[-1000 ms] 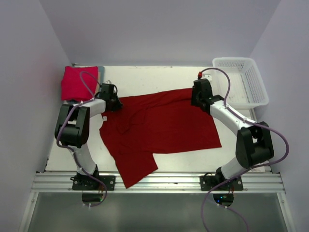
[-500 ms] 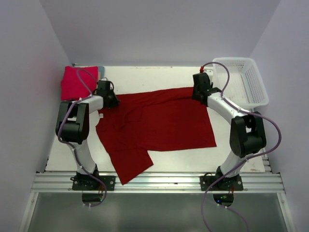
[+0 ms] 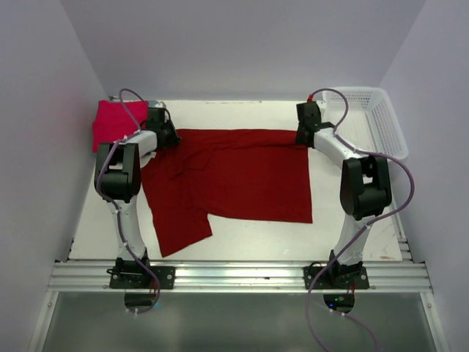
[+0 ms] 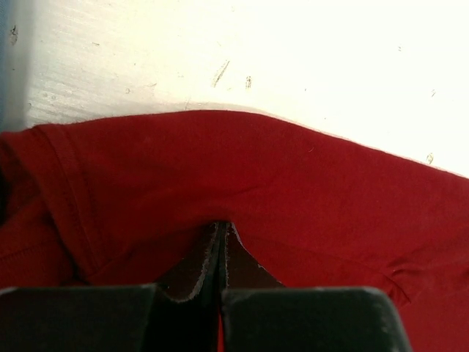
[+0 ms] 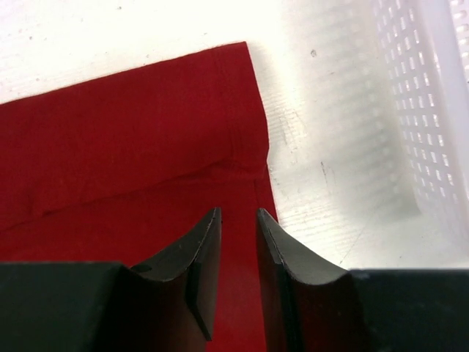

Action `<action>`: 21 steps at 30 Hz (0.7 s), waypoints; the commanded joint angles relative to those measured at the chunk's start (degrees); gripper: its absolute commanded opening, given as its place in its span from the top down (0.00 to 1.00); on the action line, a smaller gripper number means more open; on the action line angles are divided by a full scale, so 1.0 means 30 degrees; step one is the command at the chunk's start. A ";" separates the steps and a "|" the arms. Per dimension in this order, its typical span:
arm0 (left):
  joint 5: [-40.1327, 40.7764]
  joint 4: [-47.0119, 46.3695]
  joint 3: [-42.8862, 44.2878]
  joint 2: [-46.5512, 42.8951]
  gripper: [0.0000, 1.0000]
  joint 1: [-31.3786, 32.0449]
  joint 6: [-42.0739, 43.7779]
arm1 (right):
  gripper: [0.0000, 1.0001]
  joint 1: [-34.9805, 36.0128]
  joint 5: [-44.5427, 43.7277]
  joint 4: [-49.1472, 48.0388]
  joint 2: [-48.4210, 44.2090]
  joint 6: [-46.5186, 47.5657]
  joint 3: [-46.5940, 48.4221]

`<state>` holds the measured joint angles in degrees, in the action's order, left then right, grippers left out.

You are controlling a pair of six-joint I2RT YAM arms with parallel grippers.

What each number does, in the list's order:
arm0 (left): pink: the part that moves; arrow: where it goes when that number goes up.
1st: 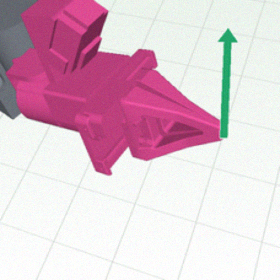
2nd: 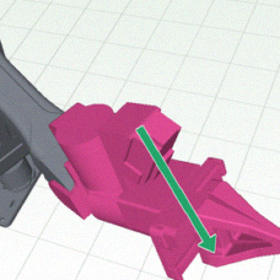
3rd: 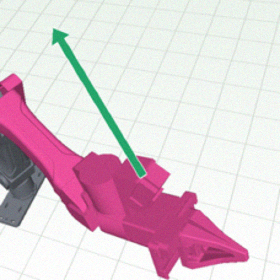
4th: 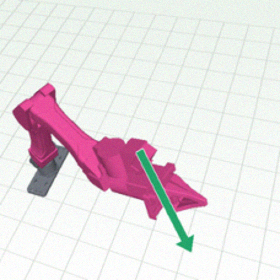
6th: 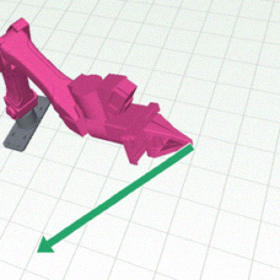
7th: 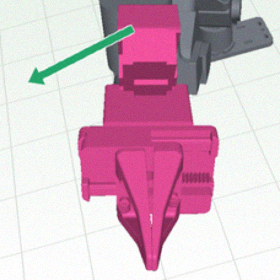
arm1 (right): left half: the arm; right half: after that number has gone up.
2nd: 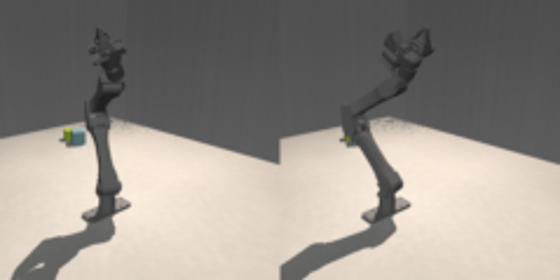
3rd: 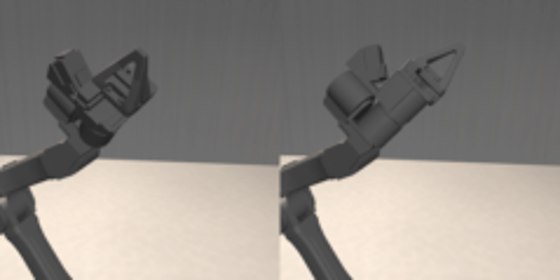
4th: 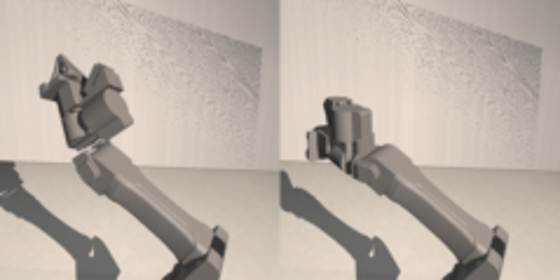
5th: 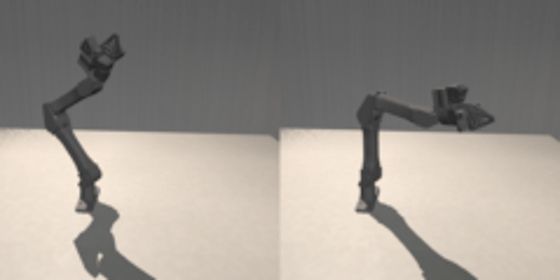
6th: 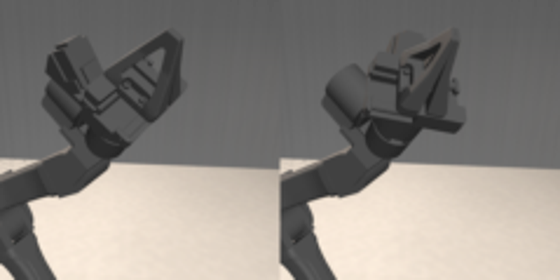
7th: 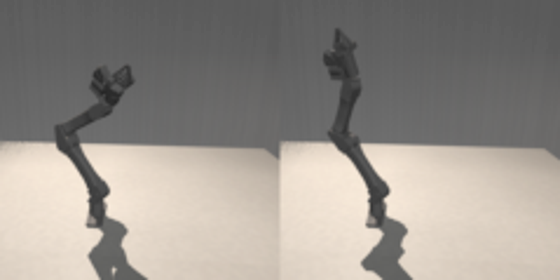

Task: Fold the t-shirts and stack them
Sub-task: Fold the tshirt

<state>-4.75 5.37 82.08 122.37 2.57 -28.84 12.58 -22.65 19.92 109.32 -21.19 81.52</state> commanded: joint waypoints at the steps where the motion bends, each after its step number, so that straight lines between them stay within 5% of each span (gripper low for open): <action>1: -0.0495 0.1288 -0.0407 0.0433 1.00 -0.0212 0.0825 | 0.71 -0.0091 0.0753 0.0068 0.0443 -0.0642 0.0836; 7: -0.1081 0.0995 -0.1286 -0.0329 1.00 -0.0212 0.0678 | 0.62 -0.0501 0.0930 0.0185 0.1818 -0.1256 0.1098; 21: -0.1344 0.0907 -0.2283 -0.1121 1.00 -0.0212 0.0678 | 0.64 -0.0707 0.0667 0.0361 0.3931 -0.1345 0.2681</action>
<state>-7.73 3.51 77.32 119.66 2.24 -28.23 10.90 -19.99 21.08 120.70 -24.49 86.78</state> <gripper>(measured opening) 0.005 0.365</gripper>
